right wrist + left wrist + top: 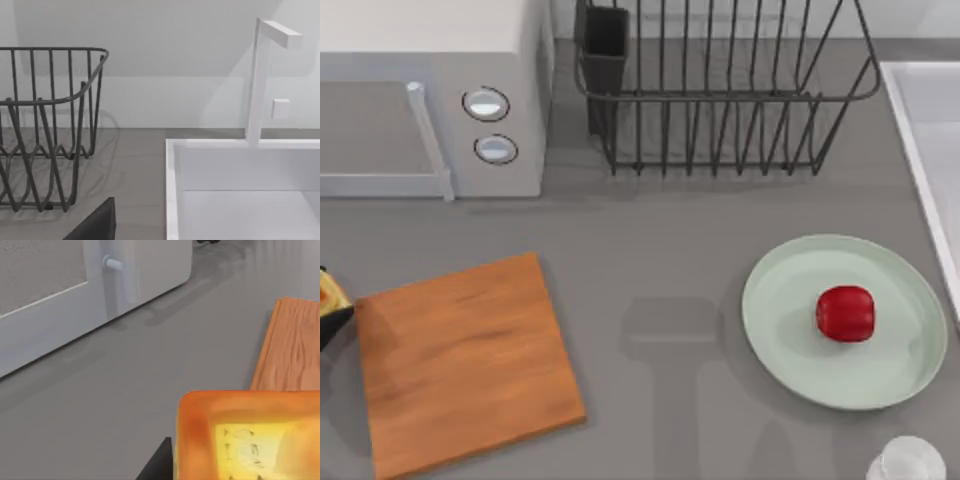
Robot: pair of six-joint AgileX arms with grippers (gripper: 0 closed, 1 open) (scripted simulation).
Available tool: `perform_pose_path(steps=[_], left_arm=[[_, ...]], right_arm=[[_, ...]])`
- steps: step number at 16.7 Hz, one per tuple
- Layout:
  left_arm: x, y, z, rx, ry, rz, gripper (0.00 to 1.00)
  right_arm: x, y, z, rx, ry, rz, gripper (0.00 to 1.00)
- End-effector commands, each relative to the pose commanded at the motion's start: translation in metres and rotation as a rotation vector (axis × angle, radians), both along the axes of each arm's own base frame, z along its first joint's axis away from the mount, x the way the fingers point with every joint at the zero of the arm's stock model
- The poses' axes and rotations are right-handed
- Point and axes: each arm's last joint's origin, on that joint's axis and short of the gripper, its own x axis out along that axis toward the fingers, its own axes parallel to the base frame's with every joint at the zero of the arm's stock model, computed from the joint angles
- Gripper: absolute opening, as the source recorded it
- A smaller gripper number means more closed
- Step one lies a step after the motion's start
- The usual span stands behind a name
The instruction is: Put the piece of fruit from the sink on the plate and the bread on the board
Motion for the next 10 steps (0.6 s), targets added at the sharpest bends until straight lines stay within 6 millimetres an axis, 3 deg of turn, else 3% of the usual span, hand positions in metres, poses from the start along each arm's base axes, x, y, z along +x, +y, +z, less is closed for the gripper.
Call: perform_pose_path(steps=[7,10], left_arm=[[-0.001,0.001,0.063,-0.001,0.001,0.005,0.0],[-0.004,-0.001,0.077,-0.003,0.005,0.004,0.0]], right_arm=[[0.0,0.0,0.0,0.0,0.0,0.0,1.0],[0.0,0.0,0.0,0.0,0.0,0.0,1.0]])
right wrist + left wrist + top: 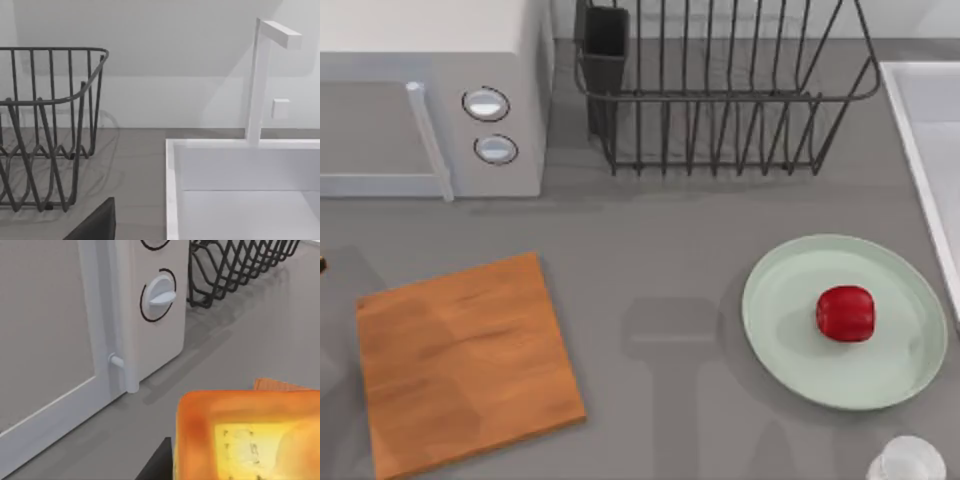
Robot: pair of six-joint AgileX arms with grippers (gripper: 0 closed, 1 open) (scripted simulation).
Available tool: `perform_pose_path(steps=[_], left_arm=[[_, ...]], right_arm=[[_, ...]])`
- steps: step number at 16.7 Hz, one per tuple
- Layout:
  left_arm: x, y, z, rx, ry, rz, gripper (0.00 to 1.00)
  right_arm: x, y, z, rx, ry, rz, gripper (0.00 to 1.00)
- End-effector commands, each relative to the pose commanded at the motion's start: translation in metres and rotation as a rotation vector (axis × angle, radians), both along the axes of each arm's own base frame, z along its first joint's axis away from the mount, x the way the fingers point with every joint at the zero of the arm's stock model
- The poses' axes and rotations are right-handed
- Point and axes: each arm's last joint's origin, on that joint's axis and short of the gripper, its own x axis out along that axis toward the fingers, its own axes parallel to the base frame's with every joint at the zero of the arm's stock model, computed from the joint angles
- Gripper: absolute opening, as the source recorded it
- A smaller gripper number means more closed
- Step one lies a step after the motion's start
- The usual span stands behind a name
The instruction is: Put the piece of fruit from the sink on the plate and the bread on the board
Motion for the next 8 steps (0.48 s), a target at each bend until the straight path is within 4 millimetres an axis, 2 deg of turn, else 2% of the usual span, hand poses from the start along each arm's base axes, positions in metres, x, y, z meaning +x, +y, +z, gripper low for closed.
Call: perform_pose_path(steps=[5,8], left_arm=[[-0.0002,-0.0002,-0.0005,0.0,0.0,-0.001,0.0],[0.0047,-0.0101,0.0003,0.022,0.06,-0.008,0.0]], right_arm=[[0.0,0.0,0.0,0.0,0.0,0.0,1.0],[0.0,0.0,0.0,0.0,0.0,0.0,1.0]])
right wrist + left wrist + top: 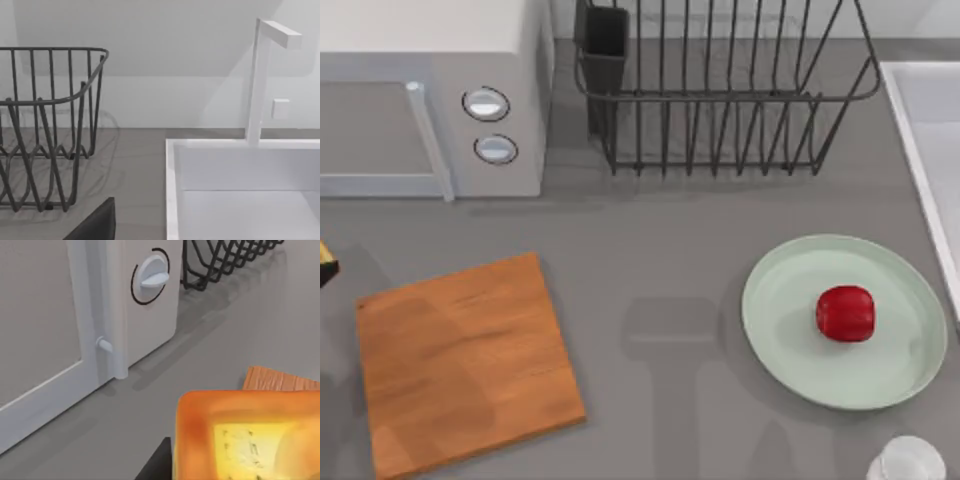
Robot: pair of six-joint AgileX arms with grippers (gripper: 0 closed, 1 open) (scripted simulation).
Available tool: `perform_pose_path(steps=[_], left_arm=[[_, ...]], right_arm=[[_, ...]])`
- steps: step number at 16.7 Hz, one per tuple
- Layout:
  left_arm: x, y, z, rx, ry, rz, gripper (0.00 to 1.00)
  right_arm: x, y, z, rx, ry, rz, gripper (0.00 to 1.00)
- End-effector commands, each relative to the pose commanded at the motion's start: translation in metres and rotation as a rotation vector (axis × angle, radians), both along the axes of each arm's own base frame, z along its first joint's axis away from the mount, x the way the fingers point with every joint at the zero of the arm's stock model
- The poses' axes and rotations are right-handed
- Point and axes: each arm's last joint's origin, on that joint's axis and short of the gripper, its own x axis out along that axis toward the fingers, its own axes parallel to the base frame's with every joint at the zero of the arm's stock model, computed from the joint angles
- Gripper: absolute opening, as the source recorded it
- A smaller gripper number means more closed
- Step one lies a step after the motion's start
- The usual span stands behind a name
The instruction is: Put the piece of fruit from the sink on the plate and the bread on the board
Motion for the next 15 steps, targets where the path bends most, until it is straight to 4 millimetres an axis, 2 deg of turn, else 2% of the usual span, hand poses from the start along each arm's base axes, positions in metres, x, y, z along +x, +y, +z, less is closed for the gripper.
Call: perform_pose_path(steps=[3,8,11,15], left_arm=[[0.01,-0.025,0.002,0.055,0.128,-0.004,0.0],[0.019,-0.088,0.007,0.212,0.345,0.093,0.0],[0.012,-0.128,0.009,0.3,0.418,0.246,0.0],[-0.012,-0.171,0.005,0.346,0.426,0.504,0.0]], right_arm=[[0.0,0.0,0.0,0.0,0.0,0.0,1.0],[0.0,0.0,0.0,0.0,0.0,0.0,1.0],[0.0,0.0,0.0,0.0,0.0,0.0,1.0],[0.0,0.0,0.0,0.0,0.0,0.0,1.0]])
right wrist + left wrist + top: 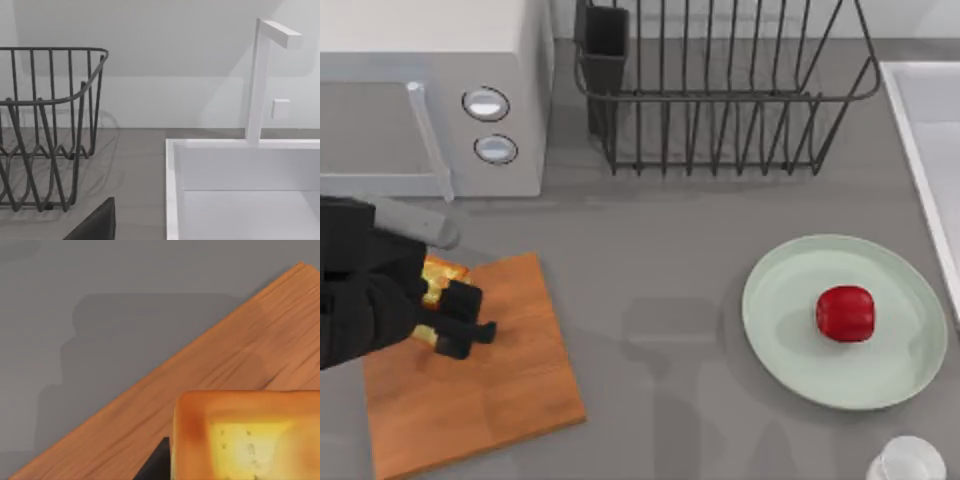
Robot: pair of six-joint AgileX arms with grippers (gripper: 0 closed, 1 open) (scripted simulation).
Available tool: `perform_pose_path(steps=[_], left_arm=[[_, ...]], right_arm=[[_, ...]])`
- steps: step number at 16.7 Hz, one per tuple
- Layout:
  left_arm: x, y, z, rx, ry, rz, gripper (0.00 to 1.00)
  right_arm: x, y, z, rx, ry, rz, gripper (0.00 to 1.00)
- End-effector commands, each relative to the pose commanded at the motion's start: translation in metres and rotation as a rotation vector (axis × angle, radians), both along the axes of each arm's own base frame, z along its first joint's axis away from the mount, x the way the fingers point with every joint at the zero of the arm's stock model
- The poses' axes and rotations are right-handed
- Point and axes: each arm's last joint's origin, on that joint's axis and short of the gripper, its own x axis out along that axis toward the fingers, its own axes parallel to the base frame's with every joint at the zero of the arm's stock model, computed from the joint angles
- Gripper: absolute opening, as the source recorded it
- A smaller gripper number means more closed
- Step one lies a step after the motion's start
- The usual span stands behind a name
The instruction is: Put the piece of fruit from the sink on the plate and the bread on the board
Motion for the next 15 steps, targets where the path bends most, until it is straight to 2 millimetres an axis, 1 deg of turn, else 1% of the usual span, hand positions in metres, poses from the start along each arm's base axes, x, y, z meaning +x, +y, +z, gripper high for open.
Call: perform_pose_path(steps=[2,4,7,9,11,15], left_arm=[[-0.016,-0.016,-0.003,0.023,-0.042,0.113,0.0],[-0.034,-0.027,-0.007,0.028,-0.093,0.207,0.0],[-0.059,-0.039,-0.012,0.003,-0.172,0.297,0.0],[-0.071,-0.043,-0.015,-0.022,-0.211,0.327,0.0],[-0.078,-0.046,-0.016,-0.039,-0.23,0.338,0.0],[-0.079,-0.046,-0.016,-0.042,-0.233,0.339,0.0]], right_arm=[[0.0,0.0,0.0,0.0,0.0,0.0,1.0],[0.0,0.0,0.0,0.0,0.0,0.0,1.0],[0.0,0.0,0.0,0.0,0.0,0.0,1.0],[0.0,0.0,0.0,0.0,0.0,0.0,1.0],[0.0,0.0,0.0,0.0,0.0,0.0,1.0],[0.0,0.0,0.0,0.0,0.0,0.0,1.0]])
